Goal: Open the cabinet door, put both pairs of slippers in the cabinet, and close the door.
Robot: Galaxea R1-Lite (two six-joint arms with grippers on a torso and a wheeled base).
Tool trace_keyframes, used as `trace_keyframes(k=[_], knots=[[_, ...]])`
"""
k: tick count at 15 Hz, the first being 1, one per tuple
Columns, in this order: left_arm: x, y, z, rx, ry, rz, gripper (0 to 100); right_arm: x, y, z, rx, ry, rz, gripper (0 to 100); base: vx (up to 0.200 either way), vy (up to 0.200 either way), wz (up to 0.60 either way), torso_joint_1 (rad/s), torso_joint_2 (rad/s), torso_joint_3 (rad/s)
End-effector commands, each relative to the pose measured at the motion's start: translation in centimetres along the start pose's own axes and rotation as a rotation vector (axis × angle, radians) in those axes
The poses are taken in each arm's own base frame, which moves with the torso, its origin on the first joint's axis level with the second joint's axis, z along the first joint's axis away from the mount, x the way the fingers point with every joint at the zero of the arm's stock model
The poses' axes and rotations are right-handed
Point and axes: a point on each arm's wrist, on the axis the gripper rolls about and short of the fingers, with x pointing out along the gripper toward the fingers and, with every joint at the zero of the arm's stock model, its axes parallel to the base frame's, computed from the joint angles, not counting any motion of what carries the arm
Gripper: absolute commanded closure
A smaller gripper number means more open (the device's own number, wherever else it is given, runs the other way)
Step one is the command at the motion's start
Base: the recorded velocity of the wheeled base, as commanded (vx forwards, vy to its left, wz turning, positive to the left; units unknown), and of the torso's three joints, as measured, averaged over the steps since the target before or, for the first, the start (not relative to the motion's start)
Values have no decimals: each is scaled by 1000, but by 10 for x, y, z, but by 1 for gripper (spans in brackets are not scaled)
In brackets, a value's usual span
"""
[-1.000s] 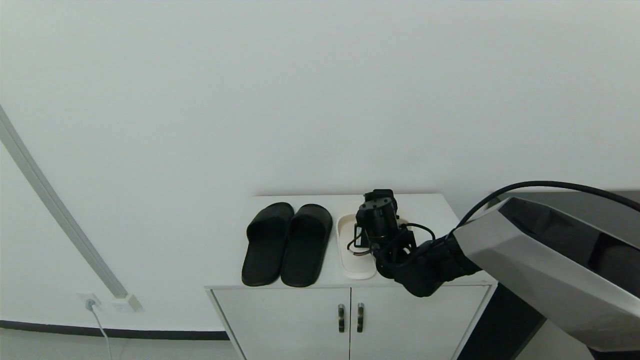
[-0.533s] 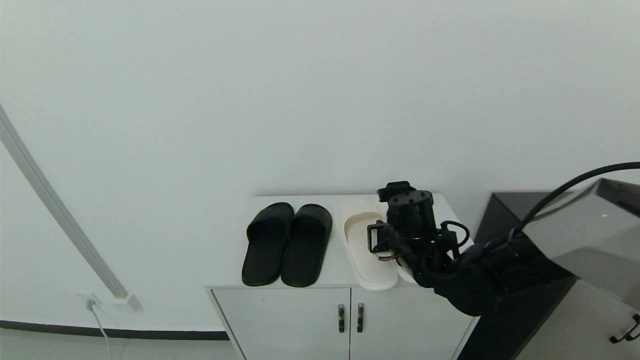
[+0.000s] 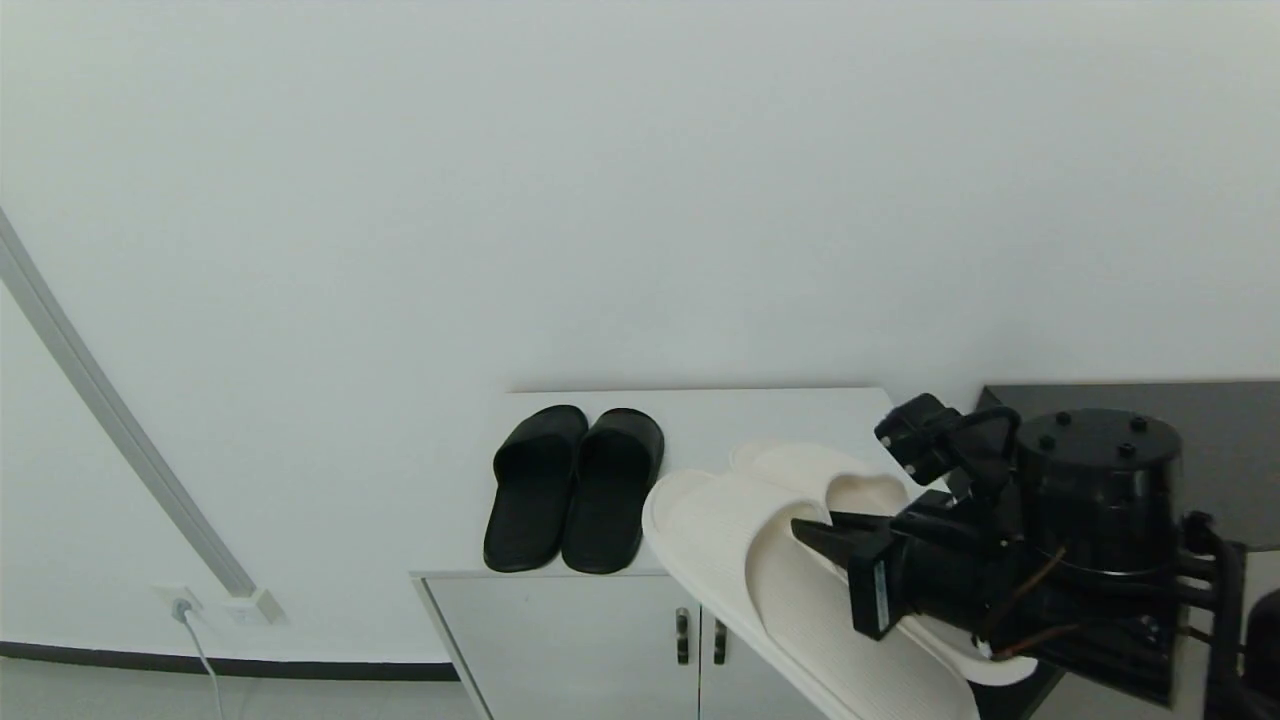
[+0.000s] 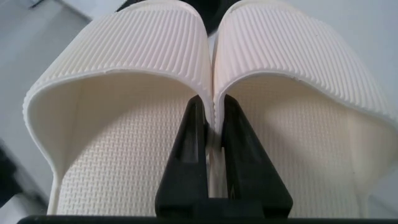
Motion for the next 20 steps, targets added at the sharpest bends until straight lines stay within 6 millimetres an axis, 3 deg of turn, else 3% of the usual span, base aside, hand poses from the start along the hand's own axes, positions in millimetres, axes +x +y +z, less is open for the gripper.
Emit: trace_keyframes(k=[1,4,13,20], knots=[[0,0,0,0,1,0,100,-23,2,3,-1,-34,27,100,0,0,0,0,0,0],[0,0,0,0,1,0,100,-22,2,-5,-2,-3,27,100,0,0,0,0,0,0],[0,0,0,0,1,0,100,-25,6,-13,-12,21,61,100,-200,0,0,0,1,3],[0,0,0,2,1,1,100,-24,5,-19,-38,44,61,100,0,0,0,0,0,0]])
